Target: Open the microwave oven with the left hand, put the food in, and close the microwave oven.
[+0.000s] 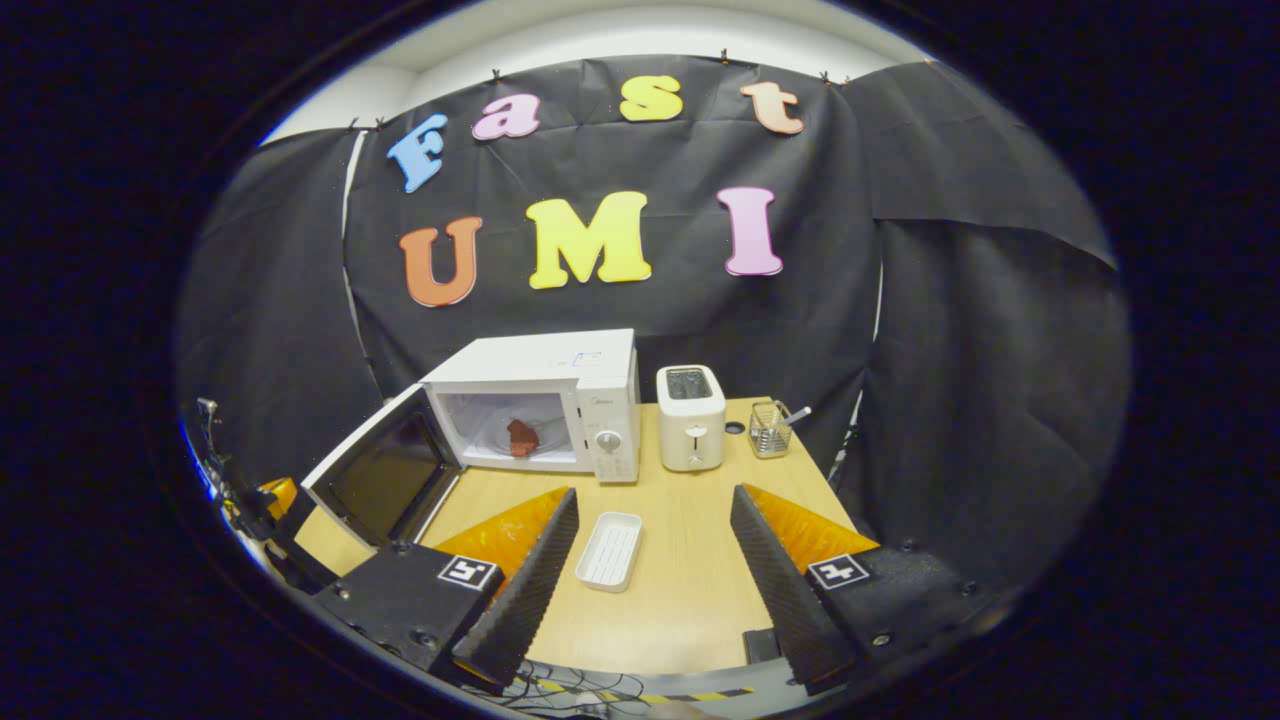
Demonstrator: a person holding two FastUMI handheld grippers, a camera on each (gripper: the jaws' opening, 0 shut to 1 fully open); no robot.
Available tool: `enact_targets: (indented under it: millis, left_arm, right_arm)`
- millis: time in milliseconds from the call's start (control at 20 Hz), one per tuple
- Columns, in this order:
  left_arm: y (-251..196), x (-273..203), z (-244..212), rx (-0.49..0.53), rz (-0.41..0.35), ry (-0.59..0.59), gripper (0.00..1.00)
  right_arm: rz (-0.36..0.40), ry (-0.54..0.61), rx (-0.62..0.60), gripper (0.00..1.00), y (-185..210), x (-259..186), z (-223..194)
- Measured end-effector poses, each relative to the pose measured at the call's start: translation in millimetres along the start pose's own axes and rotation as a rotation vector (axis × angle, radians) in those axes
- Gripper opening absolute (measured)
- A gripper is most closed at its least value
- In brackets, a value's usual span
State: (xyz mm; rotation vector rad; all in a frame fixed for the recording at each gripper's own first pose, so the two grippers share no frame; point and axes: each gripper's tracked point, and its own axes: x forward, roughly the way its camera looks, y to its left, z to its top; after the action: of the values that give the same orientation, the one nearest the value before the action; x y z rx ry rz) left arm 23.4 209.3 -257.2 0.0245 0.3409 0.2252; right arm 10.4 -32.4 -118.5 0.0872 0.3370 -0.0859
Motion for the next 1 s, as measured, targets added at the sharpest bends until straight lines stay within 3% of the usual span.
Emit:
enact_targets:
  millis: [50,100,150,200,300,350,400,450,600,1000]
  left_arm:
    - [-6.0,7.9,-6.7,0.004,-0.023,0.013,0.0]
    - [-12.3,15.0,-11.7,0.02,-0.052,0.017,0.0]
    - [-17.0,22.2,-18.1,0.045,-0.07,0.03,0.0]
    - [-23.8,27.9,-22.9,0.063,-0.096,0.039,0.0]
    - [-29.2,33.7,-23.5,0.078,-0.128,0.038,0.0]
    - [-40.8,30.0,-22.5,0.06,-0.168,0.033,0.0]
    - [-50.5,29.8,-23.0,0.042,-0.203,0.038,0.0]
    - [-60.4,28.9,-25.5,0.033,-0.234,0.041,0.0]
    - [-104.3,30.9,-29.3,-0.005,-0.356,0.059,0.0]
    - [-221.5,44.1,-15.9,0.049,-0.568,0.051,0.0]
  right_arm:
    - [-0.012,-0.006,0.023,0.98,2.2,-2.3,2.4]
    - [-0.023,-0.008,0.038,0.89,6.2,-3.5,3.0]
    - [-0.035,-0.008,0.043,0.89,9.4,-2.9,0.5]
    - [-0.046,-0.008,0.049,0.98,13.0,-3.0,-2.7]
    - [-0.06,0.004,0.061,0.98,23.1,-4.5,-7.3]
    - [-0.06,0.011,0.066,0.9,28.6,-6.7,-9.7]
    - [-0.056,0.018,0.067,0.9,34.1,-6.9,-13.0]
    - [-0.053,0.037,0.059,0.98,38.0,-6.2,-18.7]
    - [-0.073,0.047,0.041,0.98,36.4,-2.5,-22.0]
    - [-0.113,0.05,0.035,0.98,9.6,13.9,-4.9]
